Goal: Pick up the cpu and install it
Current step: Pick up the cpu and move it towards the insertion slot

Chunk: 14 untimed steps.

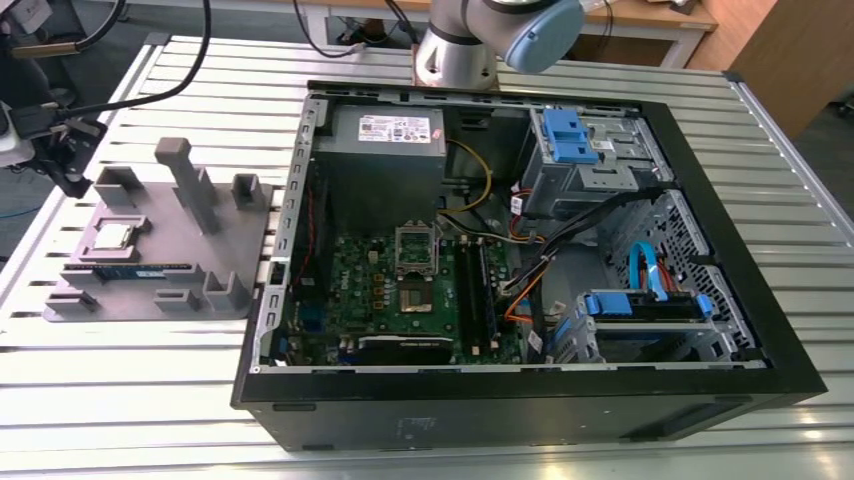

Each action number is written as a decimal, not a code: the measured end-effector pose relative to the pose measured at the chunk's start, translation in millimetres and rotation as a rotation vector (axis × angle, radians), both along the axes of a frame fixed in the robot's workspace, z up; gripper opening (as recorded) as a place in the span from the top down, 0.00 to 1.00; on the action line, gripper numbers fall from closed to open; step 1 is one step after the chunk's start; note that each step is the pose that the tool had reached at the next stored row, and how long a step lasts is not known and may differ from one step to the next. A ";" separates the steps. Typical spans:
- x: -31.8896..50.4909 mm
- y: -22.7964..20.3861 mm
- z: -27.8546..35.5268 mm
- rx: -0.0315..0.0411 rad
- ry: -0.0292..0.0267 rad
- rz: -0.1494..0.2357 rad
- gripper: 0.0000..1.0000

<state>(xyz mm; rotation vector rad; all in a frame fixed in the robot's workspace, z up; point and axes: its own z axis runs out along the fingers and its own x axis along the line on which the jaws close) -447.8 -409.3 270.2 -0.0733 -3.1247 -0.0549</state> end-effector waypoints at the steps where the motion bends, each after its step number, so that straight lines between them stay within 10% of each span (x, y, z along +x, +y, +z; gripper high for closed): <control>1: 0.0 0.0 -0.7 0.0002 -0.0003 0.000 0.89; 14: -1.5 0.0 -6.5 -0.0001 -0.0003 0.000 0.89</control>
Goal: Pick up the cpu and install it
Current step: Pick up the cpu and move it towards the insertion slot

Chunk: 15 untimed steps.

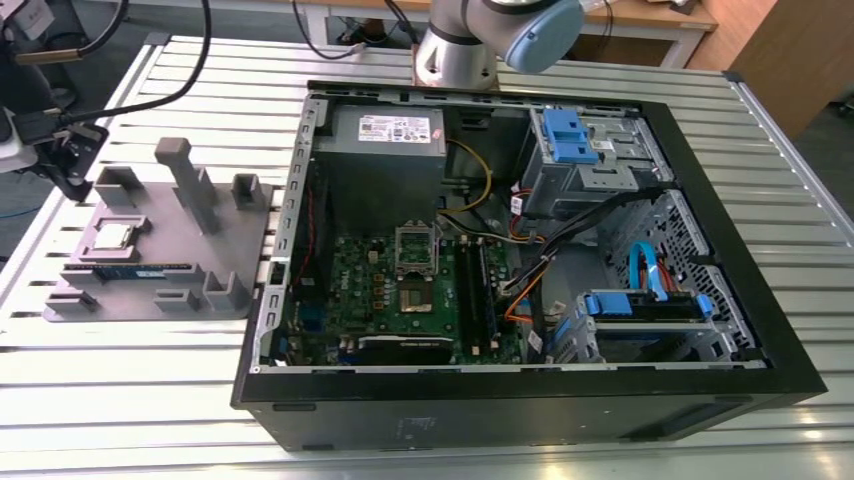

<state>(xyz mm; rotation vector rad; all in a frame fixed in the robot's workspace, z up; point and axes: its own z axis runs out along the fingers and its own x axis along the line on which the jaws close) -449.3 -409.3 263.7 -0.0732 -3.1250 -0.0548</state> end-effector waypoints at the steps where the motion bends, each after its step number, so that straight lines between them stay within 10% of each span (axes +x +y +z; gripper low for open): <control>1: -0.3 0.0 -1.1 -0.0002 -0.0001 0.000 0.89; 15: -1.1 0.0 -18.7 -0.0033 -0.0031 0.005 0.89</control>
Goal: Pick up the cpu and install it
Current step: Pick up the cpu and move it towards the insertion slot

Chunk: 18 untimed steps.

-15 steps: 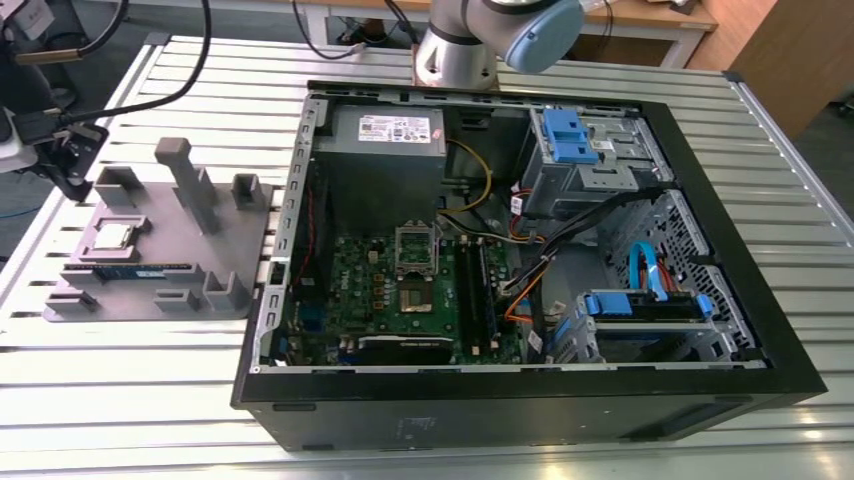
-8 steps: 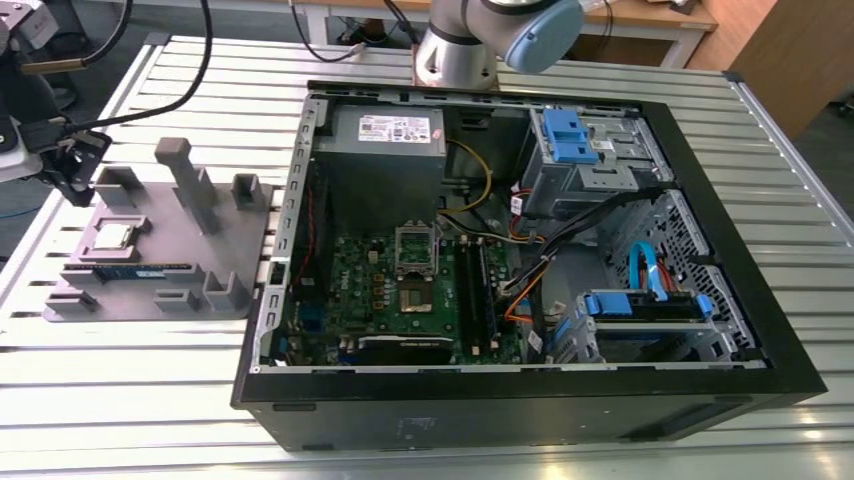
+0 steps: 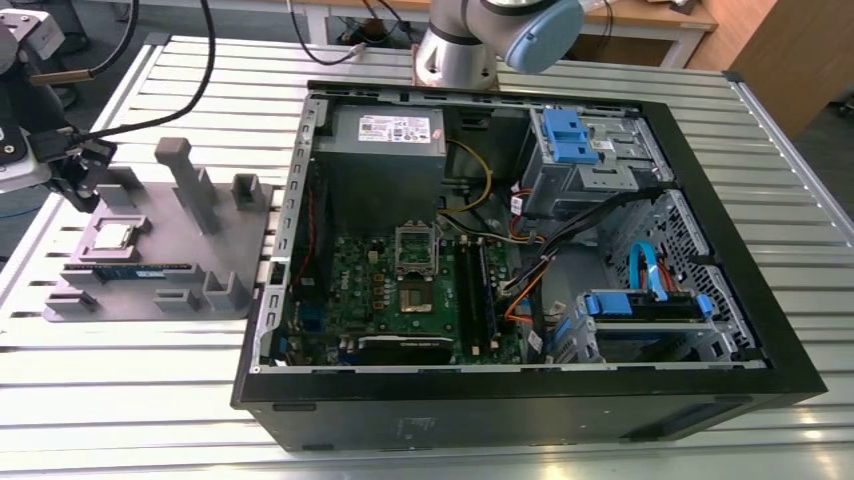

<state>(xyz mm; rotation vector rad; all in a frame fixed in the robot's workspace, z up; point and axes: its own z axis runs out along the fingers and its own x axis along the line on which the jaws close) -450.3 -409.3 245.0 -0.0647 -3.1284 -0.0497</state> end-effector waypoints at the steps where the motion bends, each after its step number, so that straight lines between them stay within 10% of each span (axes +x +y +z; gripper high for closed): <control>1: 0.0 0.0 -0.8 0.0000 -0.0002 0.001 0.89; 18: -2.0 0.0 -18.3 -0.0012 -0.0049 0.008 0.89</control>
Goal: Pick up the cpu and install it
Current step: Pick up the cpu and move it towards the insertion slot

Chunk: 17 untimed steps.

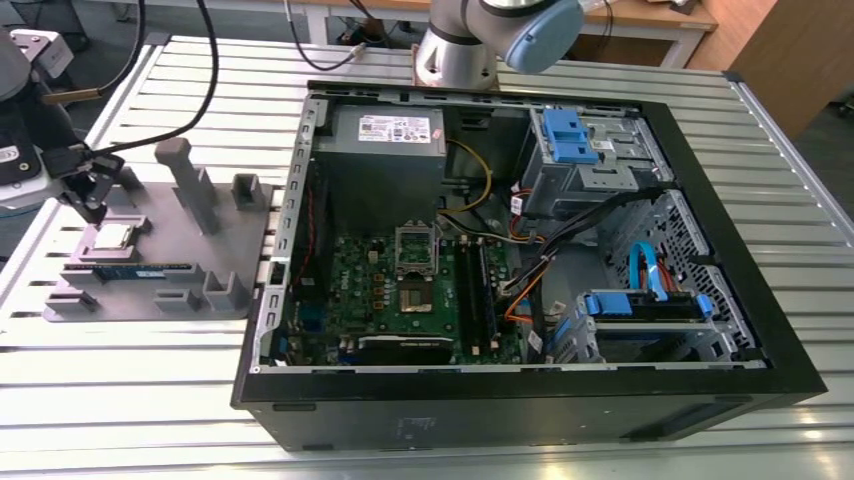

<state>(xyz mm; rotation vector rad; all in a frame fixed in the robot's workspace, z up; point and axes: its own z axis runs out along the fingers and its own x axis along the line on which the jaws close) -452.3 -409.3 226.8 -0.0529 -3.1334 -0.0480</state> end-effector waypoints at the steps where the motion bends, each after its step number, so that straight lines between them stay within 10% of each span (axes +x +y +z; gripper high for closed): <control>1: -0.3 0.0 -1.0 -0.0002 0.0000 0.000 0.89; 11: -1.9 -0.1 -11.3 -0.0230 -0.0023 0.004 0.89; 17: -2.2 0.0 -14.4 -0.0230 -0.0306 0.009 0.89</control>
